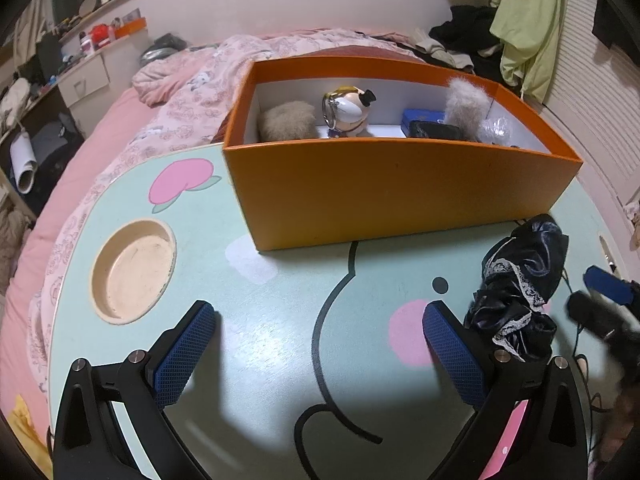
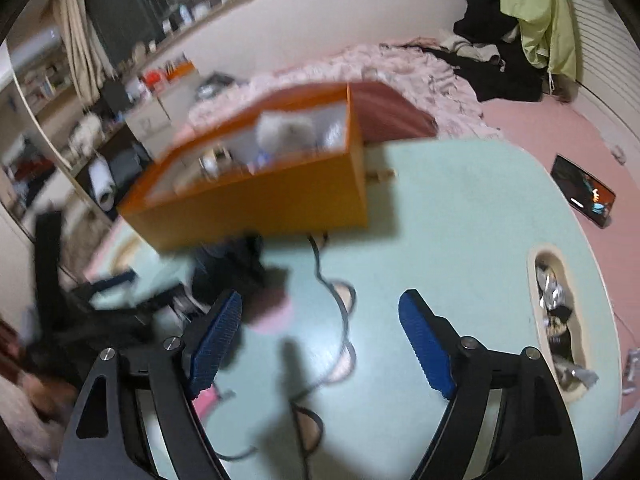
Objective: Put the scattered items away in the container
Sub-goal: 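Grasp the black cloth in the orange box with the right gripper, set it on the table, then grasp the white fluffy pom-pom from the box with the left gripper, place on table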
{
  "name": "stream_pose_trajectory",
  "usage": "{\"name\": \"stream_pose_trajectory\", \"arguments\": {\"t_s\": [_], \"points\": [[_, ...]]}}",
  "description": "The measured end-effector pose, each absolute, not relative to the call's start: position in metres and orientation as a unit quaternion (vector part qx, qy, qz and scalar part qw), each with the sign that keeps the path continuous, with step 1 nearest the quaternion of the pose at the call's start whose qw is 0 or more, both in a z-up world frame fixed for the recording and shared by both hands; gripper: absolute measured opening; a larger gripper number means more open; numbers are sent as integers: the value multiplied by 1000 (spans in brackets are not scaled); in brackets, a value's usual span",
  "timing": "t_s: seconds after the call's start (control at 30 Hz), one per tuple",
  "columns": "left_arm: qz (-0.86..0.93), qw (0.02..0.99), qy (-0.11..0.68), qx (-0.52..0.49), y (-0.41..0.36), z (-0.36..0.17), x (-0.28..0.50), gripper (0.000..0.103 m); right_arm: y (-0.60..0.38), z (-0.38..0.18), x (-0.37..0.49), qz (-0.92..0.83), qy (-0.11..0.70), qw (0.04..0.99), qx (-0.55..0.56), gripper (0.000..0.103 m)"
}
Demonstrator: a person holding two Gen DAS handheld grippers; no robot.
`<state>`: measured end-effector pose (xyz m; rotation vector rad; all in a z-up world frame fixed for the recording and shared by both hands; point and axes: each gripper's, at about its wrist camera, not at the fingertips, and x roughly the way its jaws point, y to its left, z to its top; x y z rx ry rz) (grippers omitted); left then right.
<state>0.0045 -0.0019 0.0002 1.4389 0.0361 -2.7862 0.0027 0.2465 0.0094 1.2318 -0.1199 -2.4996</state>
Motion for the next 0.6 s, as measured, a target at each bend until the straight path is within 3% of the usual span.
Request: {"name": "stream_pose_trajectory", "arguments": {"t_s": [0.13,0.2,0.47,0.6], "points": [[-891,12,12,454,-10,3,7,103,220,0,8,-882,53,146,444,90],[-897,17,7,441,-15,10,9,101,213,-5,9,-878,73,148,449,101],[-919,-84,30,384,-1,90,-23,99,222,-9,12,-879,63,140,452,102],[-901,-141,3,411,34,100,-69,83,223,-8,13,-879,61,138,452,102]]}}
